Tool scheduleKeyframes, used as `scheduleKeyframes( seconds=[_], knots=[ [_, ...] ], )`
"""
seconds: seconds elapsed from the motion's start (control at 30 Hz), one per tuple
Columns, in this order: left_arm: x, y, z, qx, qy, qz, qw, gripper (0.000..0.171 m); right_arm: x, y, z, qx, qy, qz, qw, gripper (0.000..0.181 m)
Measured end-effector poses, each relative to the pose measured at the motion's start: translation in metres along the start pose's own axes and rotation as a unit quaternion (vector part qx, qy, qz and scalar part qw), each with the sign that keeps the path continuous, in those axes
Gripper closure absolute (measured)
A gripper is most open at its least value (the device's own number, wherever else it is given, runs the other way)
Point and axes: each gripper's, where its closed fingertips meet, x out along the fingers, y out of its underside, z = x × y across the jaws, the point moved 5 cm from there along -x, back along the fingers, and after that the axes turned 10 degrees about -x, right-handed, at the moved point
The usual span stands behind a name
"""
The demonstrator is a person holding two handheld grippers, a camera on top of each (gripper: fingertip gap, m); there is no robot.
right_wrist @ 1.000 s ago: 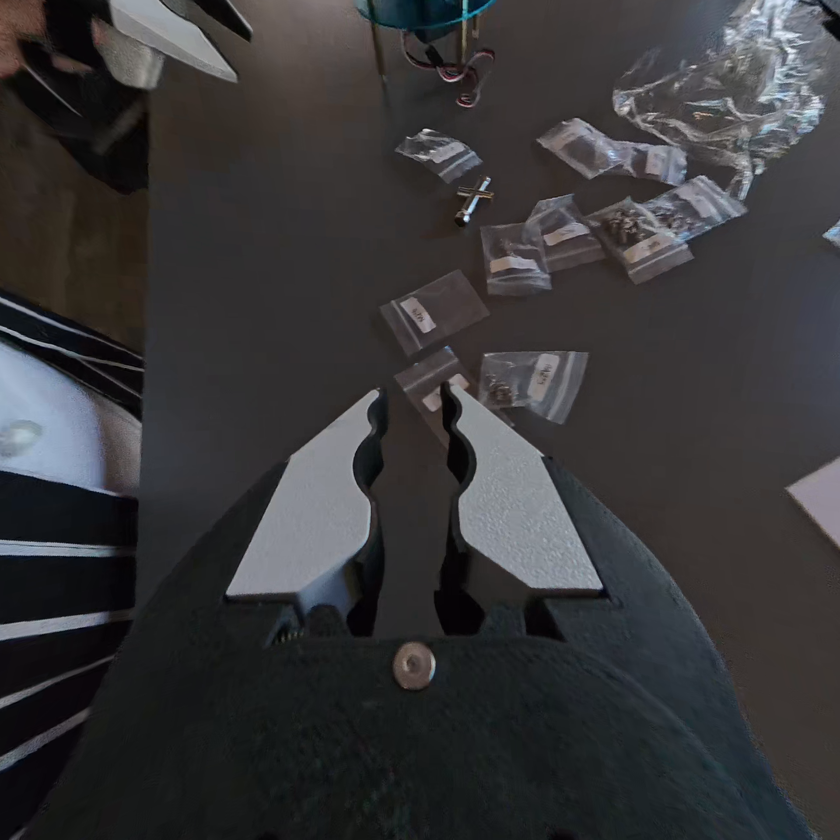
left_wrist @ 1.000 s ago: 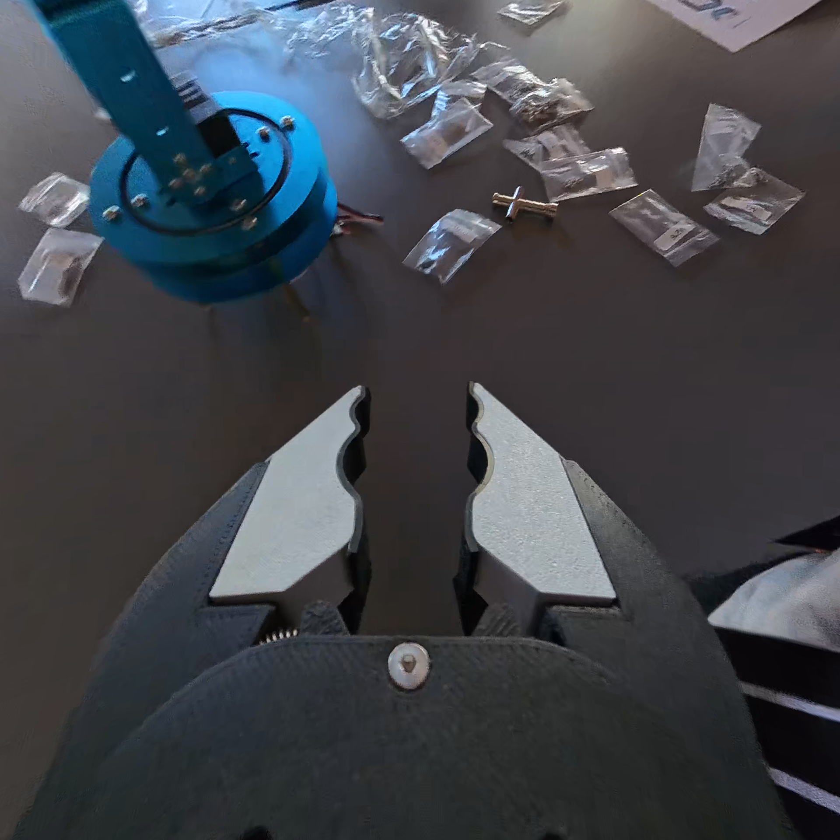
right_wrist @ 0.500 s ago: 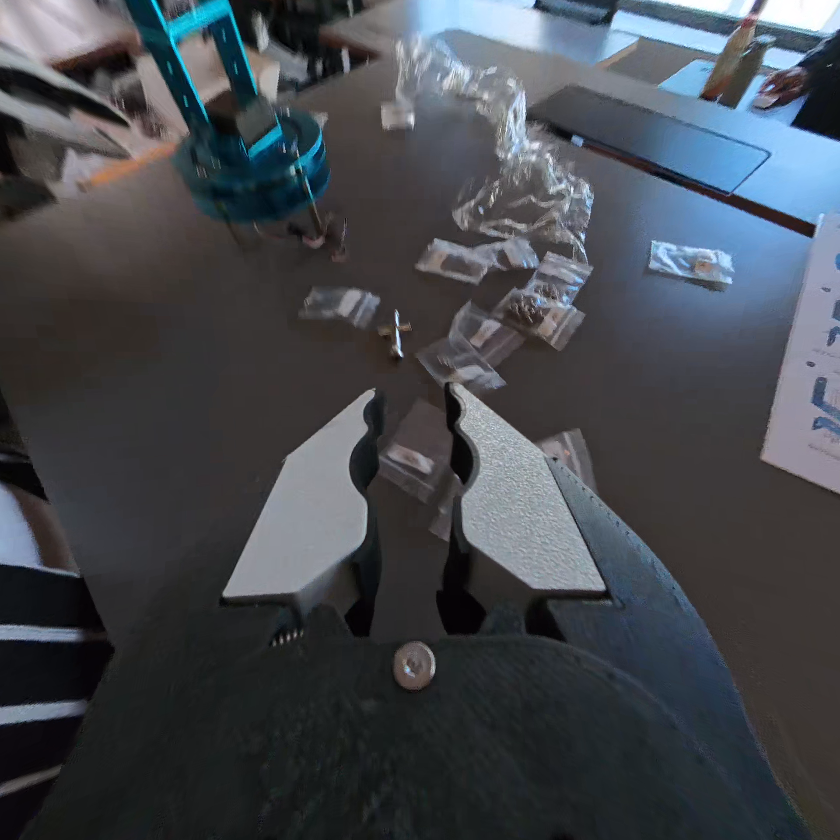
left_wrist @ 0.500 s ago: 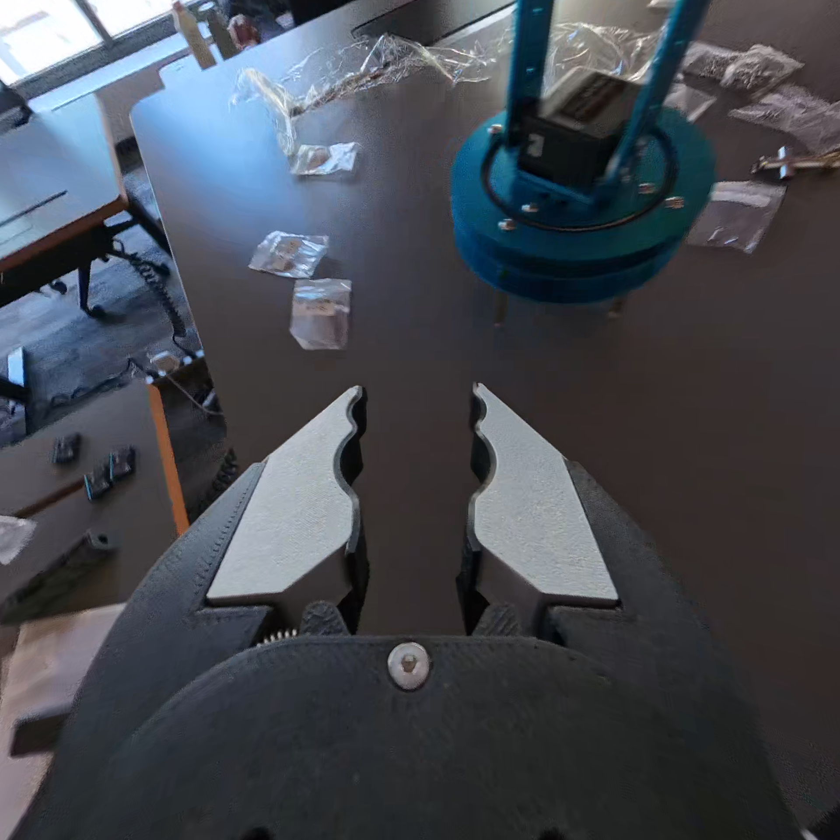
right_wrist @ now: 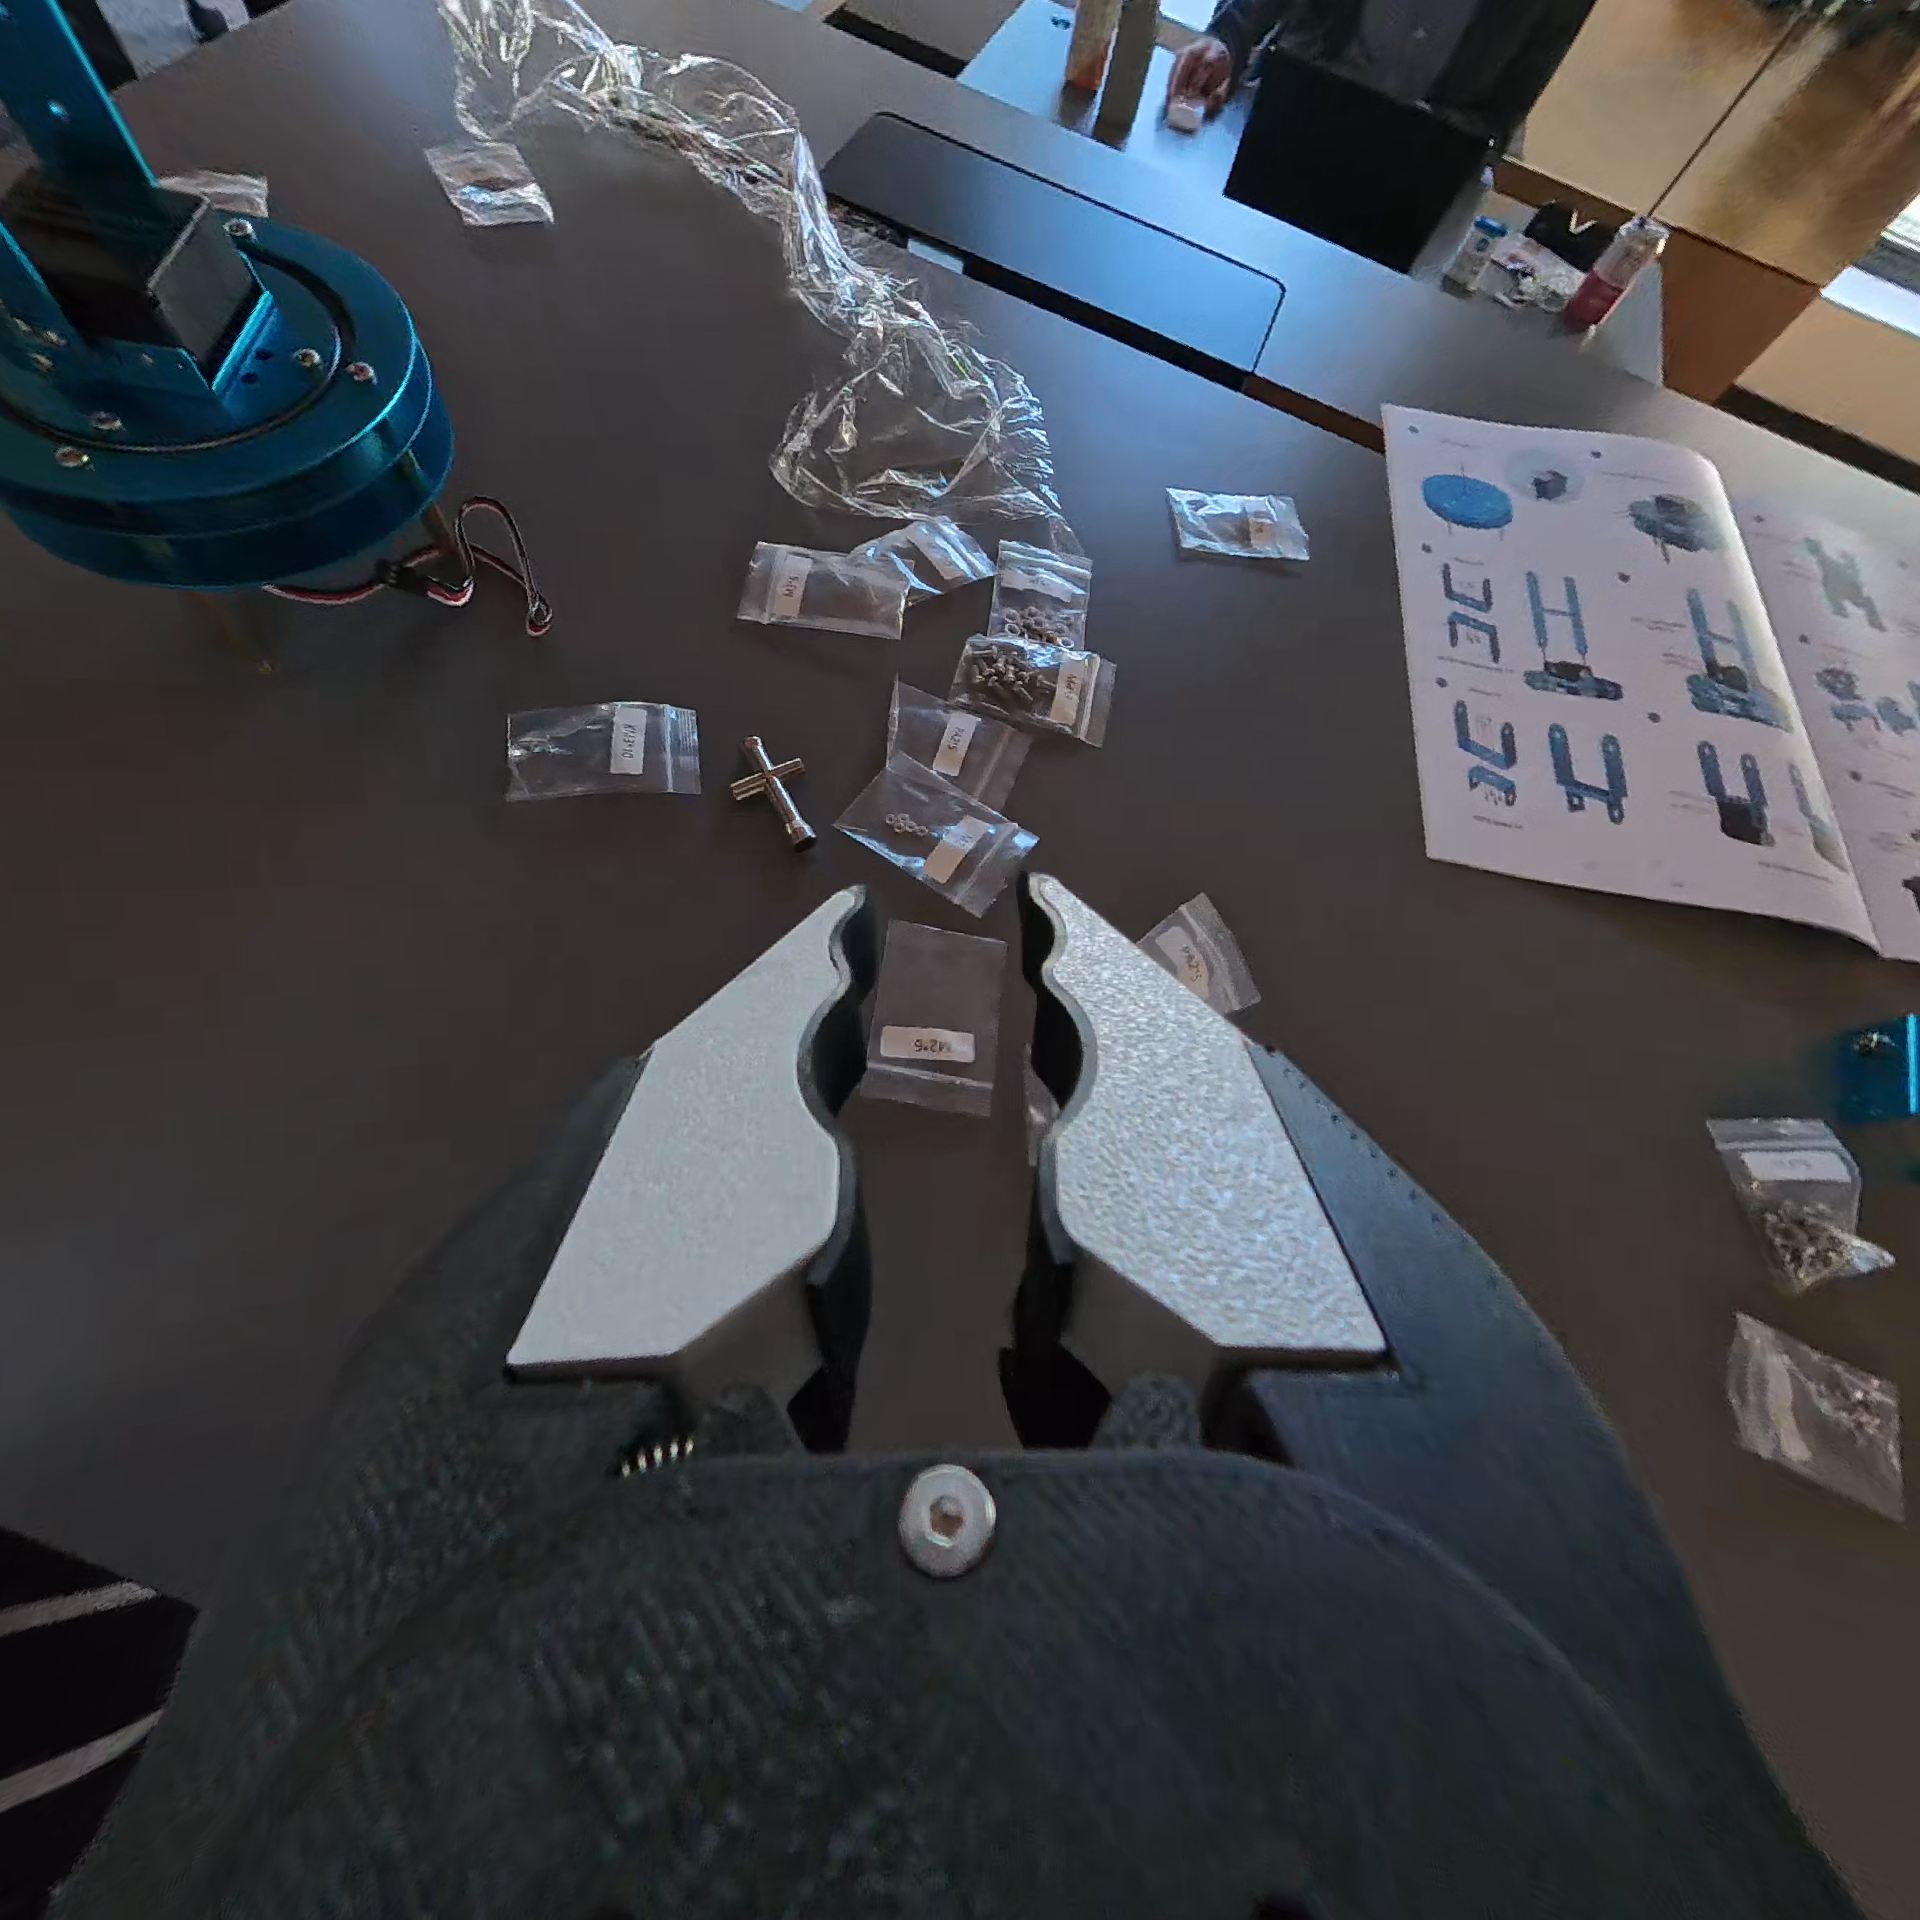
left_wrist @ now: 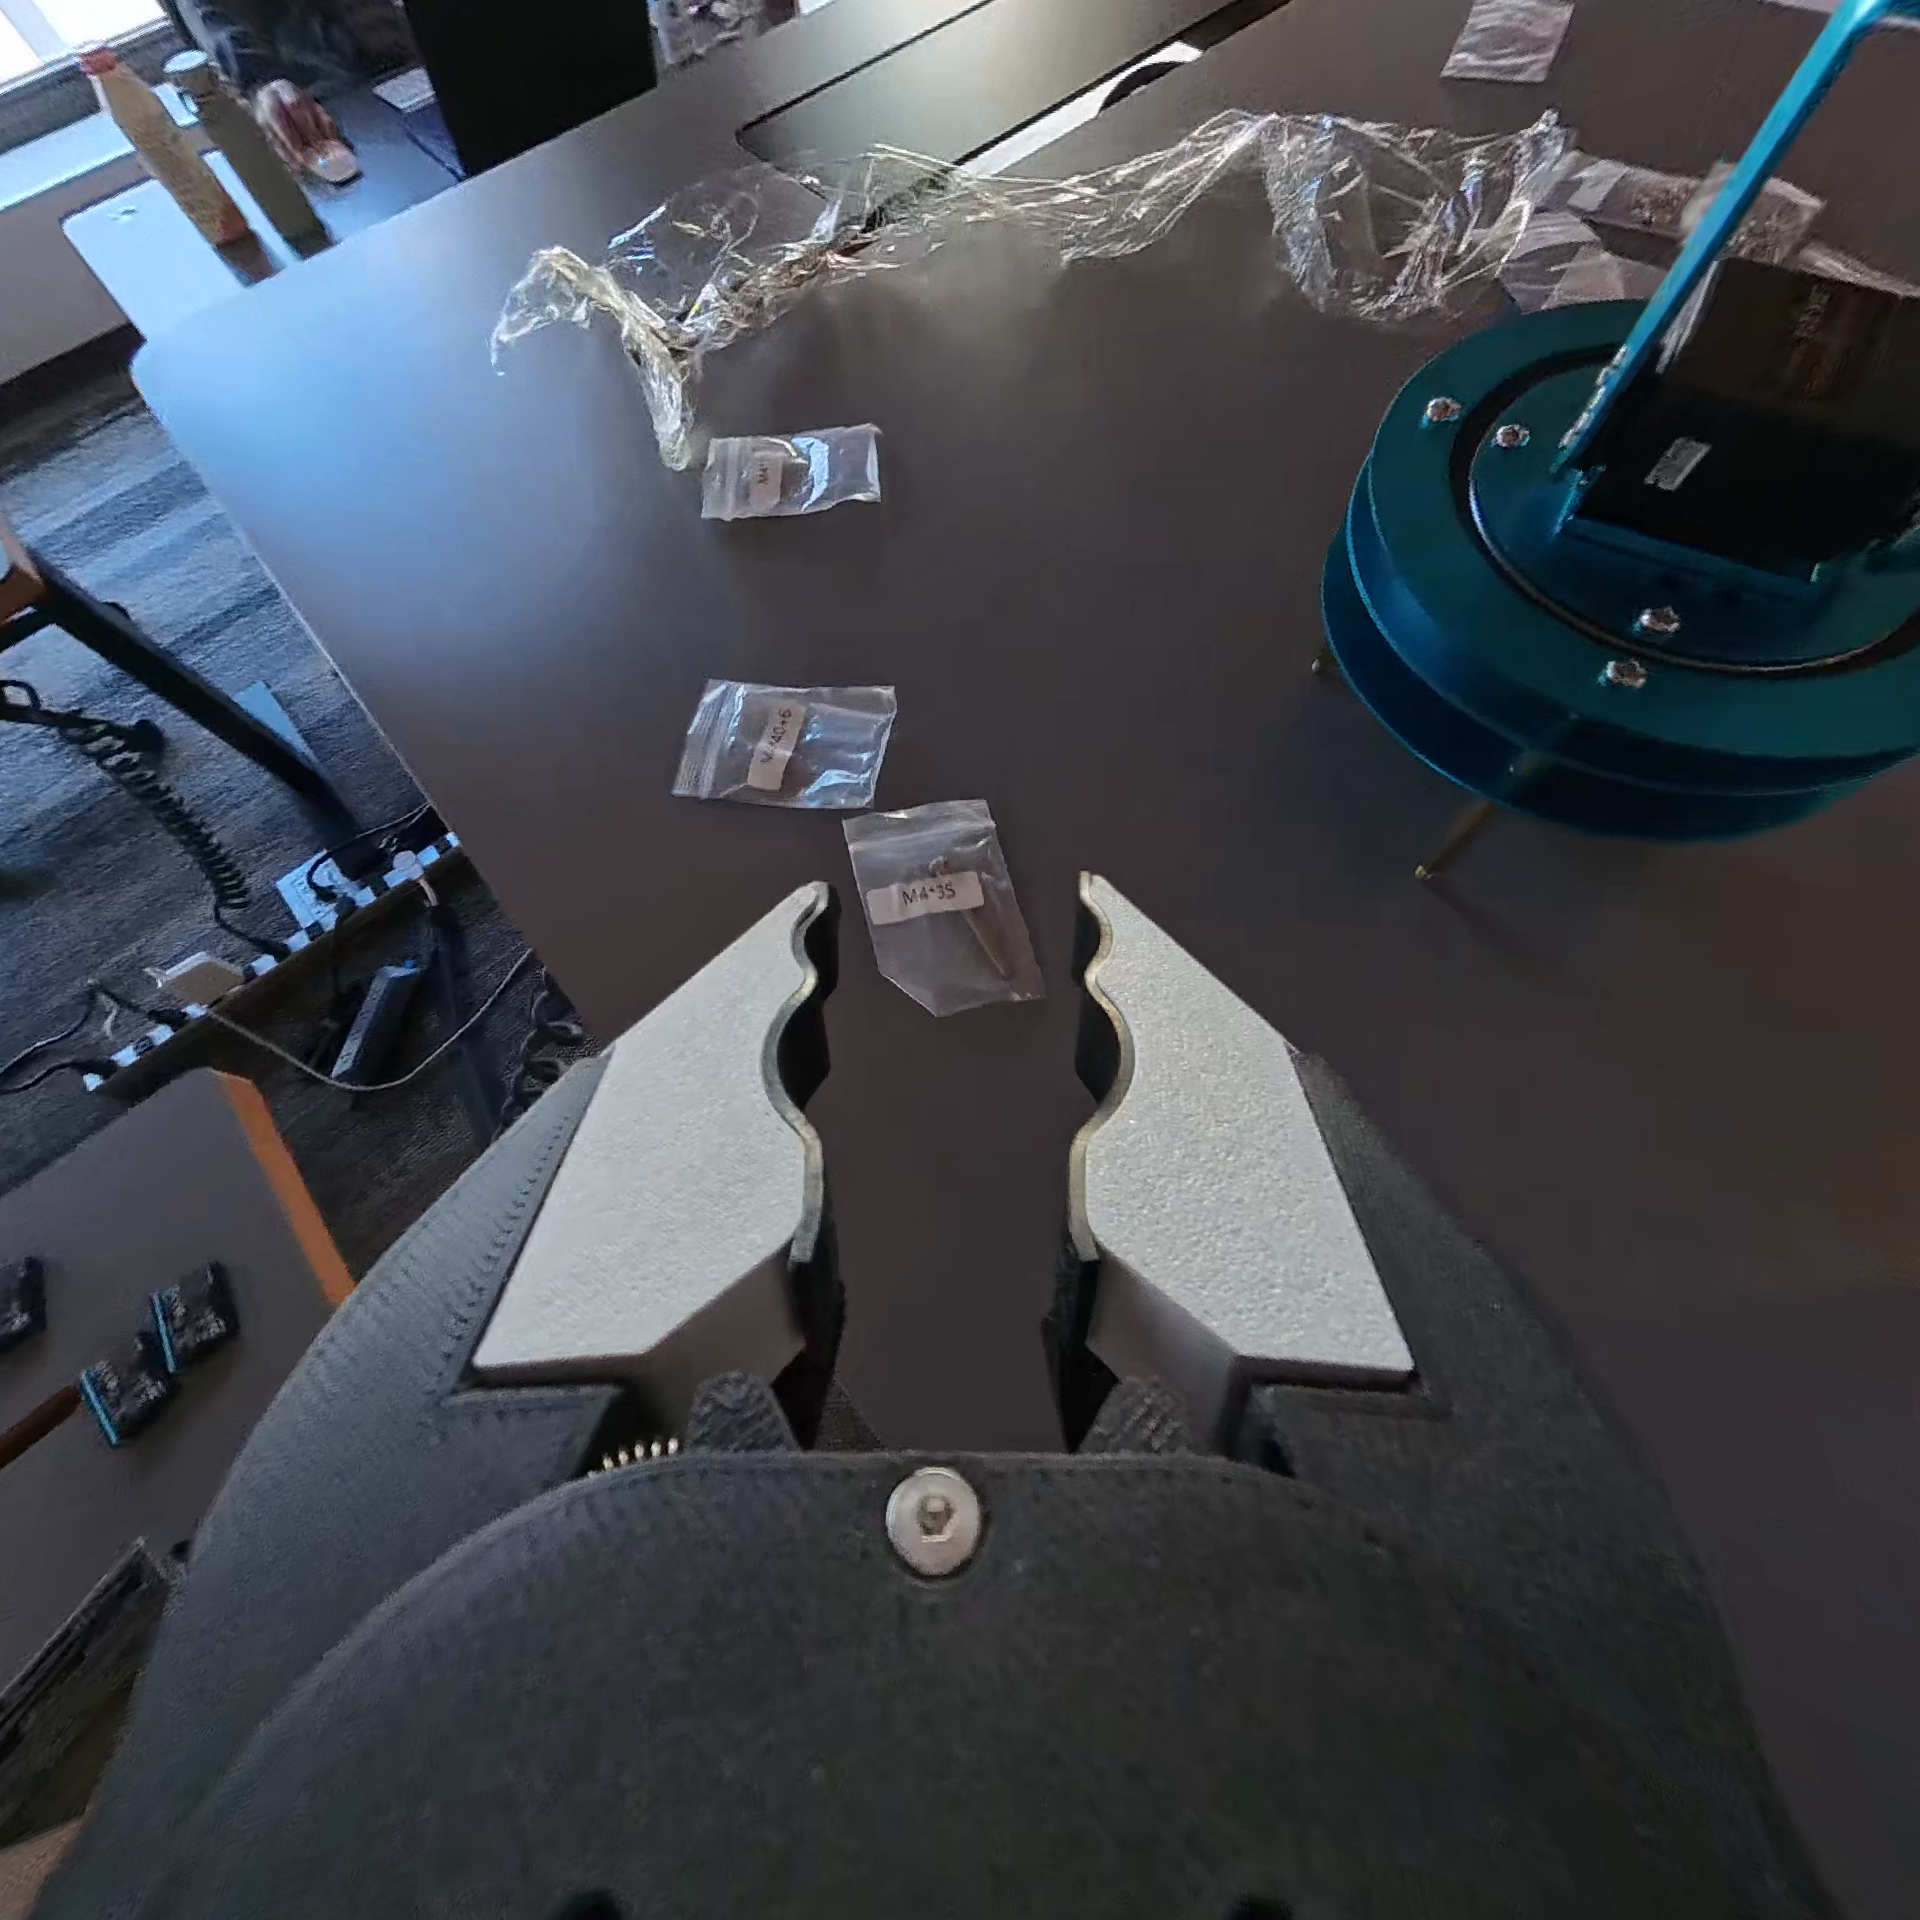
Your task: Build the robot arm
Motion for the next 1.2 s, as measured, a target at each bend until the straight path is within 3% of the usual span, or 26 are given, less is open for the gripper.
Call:
scheduleKeyframes(
  seconds=[0.4, 0.9, 1.07, 1.17, 1.2],
  knots=[
    [0.014, -0.015, -0.009, 0.041, 0.011, 0.008, 0.999, 0.128, 0.006, 0.018, 0.004, -0.01, 0.007, 0.044, 0.999, 0.154],
    [-0.012, -0.01, -0.026, 0.022, 0.005, -0.018, 1.0, 0.134, -0.007, 0.045, -0.005, -0.023, 0.014, 0.06, 0.998, 0.154],
    [-0.022, -0.007, -0.048, -0.015, -0.012, -0.037, 0.999, 0.135, -0.001, 0.057, -0.024, -0.03, -0.037, 0.048, 0.998, 0.154],
    [-0.024, -0.003, -0.067, -0.044, -0.035, -0.039, 0.998, 0.137, 0.03, 0.025, -0.039, -0.015, -0.149, -0.007, 0.989, 0.155],
    [-0.025, -0.002, -0.075, -0.053, -0.042, -0.037, 0.997, 0.136, 0.05, 0.009, -0.053, -0.014, -0.157, -0.021, 0.987, 0.155]
  ],
)
